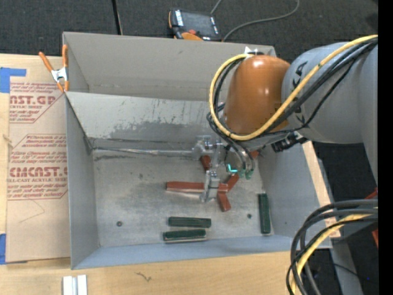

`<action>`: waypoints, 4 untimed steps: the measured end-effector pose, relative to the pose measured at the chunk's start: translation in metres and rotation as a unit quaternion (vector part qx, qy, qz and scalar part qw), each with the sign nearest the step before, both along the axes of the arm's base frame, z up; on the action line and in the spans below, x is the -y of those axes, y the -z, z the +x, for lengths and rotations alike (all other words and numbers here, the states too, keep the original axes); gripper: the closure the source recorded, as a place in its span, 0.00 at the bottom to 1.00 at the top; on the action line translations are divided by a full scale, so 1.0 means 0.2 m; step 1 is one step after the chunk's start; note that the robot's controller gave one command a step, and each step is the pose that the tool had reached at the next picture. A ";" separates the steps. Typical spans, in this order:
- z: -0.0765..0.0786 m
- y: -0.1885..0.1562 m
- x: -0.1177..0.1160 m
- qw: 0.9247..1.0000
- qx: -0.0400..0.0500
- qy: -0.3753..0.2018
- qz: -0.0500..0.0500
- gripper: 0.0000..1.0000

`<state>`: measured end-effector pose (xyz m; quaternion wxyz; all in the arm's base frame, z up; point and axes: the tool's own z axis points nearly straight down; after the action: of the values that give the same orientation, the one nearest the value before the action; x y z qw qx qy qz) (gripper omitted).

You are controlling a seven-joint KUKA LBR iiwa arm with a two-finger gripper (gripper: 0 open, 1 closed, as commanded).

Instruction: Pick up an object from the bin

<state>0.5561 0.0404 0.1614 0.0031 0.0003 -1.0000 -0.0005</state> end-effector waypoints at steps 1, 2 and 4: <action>-0.21 0.45 -0.08 0.979 0.007 -0.204 0.000 0.00; -0.23 0.45 0.10 0.914 0.008 -0.406 0.001 0.00; -0.37 0.46 0.15 0.916 0.005 -0.402 0.001 1.00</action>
Offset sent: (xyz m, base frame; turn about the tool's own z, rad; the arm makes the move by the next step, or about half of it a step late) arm -0.0447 0.0154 -0.0914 -0.4115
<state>0.4823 0.0108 0.0702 -0.0021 0.4024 -0.9155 -0.0006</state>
